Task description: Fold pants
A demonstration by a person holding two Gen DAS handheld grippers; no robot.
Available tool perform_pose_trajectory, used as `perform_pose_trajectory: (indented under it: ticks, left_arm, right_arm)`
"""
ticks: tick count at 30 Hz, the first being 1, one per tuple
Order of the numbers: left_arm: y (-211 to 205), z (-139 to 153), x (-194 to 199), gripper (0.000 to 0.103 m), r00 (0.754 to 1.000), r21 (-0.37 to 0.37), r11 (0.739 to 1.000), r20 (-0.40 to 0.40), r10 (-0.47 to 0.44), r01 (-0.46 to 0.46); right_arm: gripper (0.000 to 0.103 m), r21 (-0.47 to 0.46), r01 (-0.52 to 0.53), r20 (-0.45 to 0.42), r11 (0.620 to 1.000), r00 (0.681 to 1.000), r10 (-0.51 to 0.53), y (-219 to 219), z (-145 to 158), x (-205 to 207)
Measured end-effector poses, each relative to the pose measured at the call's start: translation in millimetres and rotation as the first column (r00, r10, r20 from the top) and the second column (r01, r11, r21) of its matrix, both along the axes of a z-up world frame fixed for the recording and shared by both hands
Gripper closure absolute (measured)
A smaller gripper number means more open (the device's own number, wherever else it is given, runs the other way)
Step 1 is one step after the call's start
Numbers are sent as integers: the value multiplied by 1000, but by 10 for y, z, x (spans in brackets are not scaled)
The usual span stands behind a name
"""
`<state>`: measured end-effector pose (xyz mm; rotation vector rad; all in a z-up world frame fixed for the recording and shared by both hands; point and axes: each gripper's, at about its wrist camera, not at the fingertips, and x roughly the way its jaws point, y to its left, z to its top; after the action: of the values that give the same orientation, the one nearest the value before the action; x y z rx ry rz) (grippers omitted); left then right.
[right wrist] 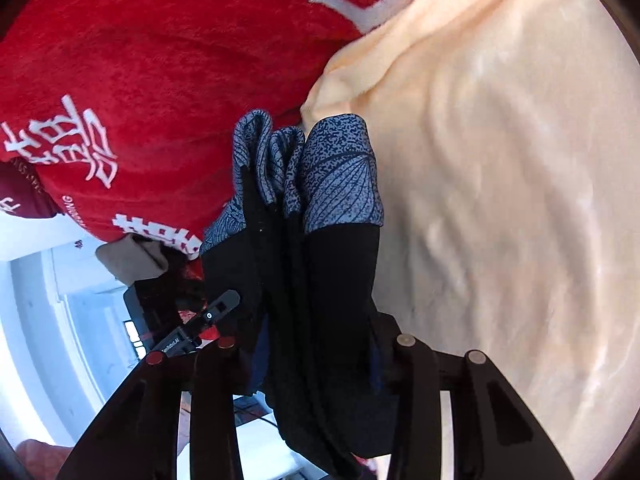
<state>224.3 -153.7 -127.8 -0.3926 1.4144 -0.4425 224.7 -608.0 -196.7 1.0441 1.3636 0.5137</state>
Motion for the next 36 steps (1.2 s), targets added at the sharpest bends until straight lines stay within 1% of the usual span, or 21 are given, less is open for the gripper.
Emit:
perform_pose_trajectory:
  ticks: [3,6,10,13,18,21,23,24,25,26,27,28,29,30,31,32,34,36]
  left_arm:
    - [167,130,-164,41,1000,16,1000,11,-8,8]
    - [360,233,-358,41,1000,40,999,18,-16,15]
    - [639,308,-620,41,1000,73,997,12,-20,19]
    - [876,313,-812,41,1000,100,995,-2,-21,21]
    - [1220,178,-1109,40,1000,142,990,-17,-20,23]
    - [1320,-47,-1199,40,1000,161,987,-14,-9,11]
    - [1385,-230,-1240,35,999,161,987,-29,12,-7]
    - [1425,-287,-1260,26,999,168,986,-29,29,-24]
    - [1462,-319,-1274,15,999,177,983,-25,43,-38]
    - [1493,-327,-1284,12,999,196,980,-16,50,-46]
    - [1503,-331,-1286,6,999,217,975,-16,46,-41]
    - [1503,-324,-1288,4,999,249,968,-23,36,-29]
    - [1510,-307,-1289,4,999,265,964,-25,31,-23]
    - [1510,-267,-1290,4,999,294,956,-24,26,-17]
    - [1512,-227,-1289,4,999,320,947,-21,25,-17]
    - [1522,-169,-1295,4,1000,351,936,-11,27,-21]
    - [1554,-46,-1323,4,999,393,919,15,32,-35]
    - [1561,109,-1373,4,998,394,918,44,33,-47]
  right_arm:
    - [61,25,10,6,1000,1000,-10,74,97,-159]
    - [61,26,2,20,1000,1000,-3,218,210,-315]
    - [61,38,-13,29,999,1000,12,500,313,-534]
    - [61,44,-19,27,999,999,17,809,353,-705]
    - [61,59,-15,-2,998,1000,15,1299,254,-1002]
    - [61,44,-26,-10,999,1000,27,1534,161,-1116]
    - [61,26,-24,-19,999,1000,24,1660,78,-1154]
    - [61,13,-17,-32,1000,999,18,1692,11,-1171]
    - [61,-21,-23,-36,1000,999,22,1735,-31,-1174]
    - [61,-66,-36,-37,997,999,33,1771,-60,-1174]
    - [60,-89,-38,-40,995,999,35,1797,-78,-1172]
    - [59,-100,-36,-47,994,998,31,1806,-93,-1177]
    - [55,-118,-36,-57,992,998,30,1816,-96,-1180]
    - [50,-153,-47,-65,987,997,37,1835,-71,-1177]
    - [49,-196,-63,-70,978,996,50,1867,-28,-1163]
    - [46,-243,-81,-75,967,995,65,1892,19,-1156]
    - [45,-318,-111,-83,942,993,89,1872,93,-1190]
    - [45,-399,-136,-93,907,990,107,1888,206,-1204]
